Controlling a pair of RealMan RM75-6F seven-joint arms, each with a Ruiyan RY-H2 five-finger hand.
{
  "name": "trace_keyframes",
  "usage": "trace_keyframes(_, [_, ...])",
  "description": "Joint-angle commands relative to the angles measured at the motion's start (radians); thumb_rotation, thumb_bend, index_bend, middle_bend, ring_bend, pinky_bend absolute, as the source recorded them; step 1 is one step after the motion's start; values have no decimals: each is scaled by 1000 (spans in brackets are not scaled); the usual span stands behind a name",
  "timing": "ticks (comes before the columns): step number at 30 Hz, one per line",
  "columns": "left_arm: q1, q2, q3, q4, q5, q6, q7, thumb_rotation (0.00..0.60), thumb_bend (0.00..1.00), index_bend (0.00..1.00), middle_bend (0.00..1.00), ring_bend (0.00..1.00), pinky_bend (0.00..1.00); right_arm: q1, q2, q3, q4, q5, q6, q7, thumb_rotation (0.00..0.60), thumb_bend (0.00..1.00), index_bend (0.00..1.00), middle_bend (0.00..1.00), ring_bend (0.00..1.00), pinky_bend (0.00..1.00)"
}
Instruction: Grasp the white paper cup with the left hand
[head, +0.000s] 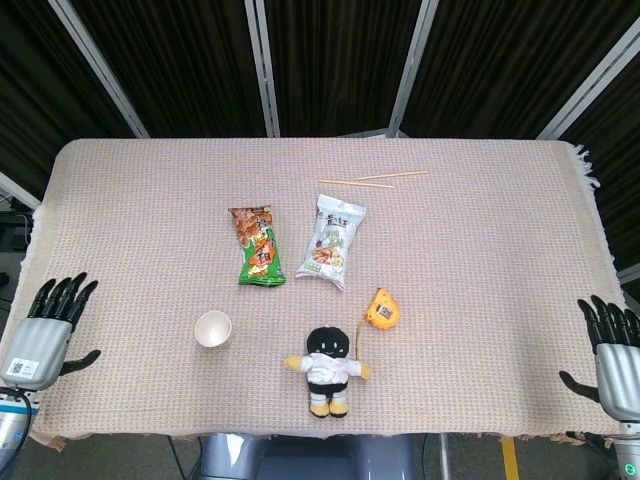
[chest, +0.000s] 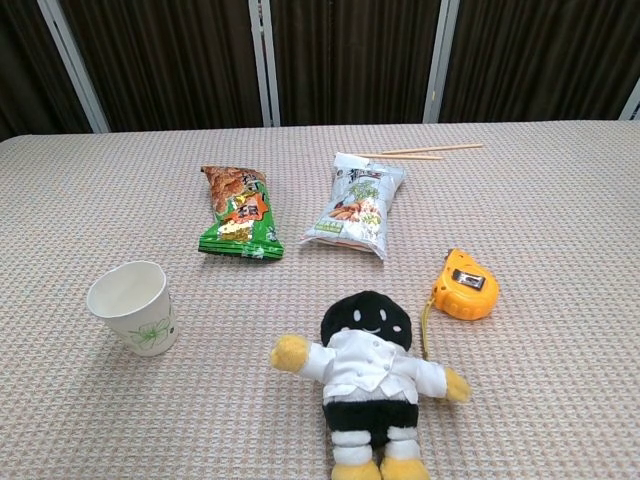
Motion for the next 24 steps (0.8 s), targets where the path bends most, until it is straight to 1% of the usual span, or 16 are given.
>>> trace_keyframes(1, [-54, 3, 19, -45, 32, -89, 57, 600, 0, 0, 0, 0, 0, 0, 4, 1, -4, -2, 1, 7, 600, 72, 3, 0, 0, 0])
trace_keyframes(8, [-116, -26, -3, -111, -14, -190, 168, 600, 0, 60, 0, 0, 0, -1, 11, 3, -6, 3, -2, 18, 600, 72, 2, 0, 0, 0])
trace_keyframes(10, [-150, -48, -18, -139, -48, -247, 204, 600, 0, 81, 0, 0, 0, -2, 15, 4, -8, 2, 0, 27, 600, 72, 2, 0, 0, 0])
trace_keyframes(15, [-195, -81, -45, -178, -130, -313, 281, 600, 24, 147, 0, 0, 0, -3, 20, 5, -7, 2, 1, 41, 600, 71, 2, 0, 0, 0])
trace_keyframes(19, [-230, -121, -61, -192, -191, -349, 344, 600, 26, 153, 0, 0, 0, -4, 25, 6, -7, 2, 1, 51, 600, 72, 2, 0, 0, 0])
trace_keyframes(24, [-261, -160, -70, -197, -246, -370, 409, 600, 27, 153, 0, 0, 0, -5, 29, 7, -8, 0, 3, 59, 600, 73, 2, 0, 0, 0])
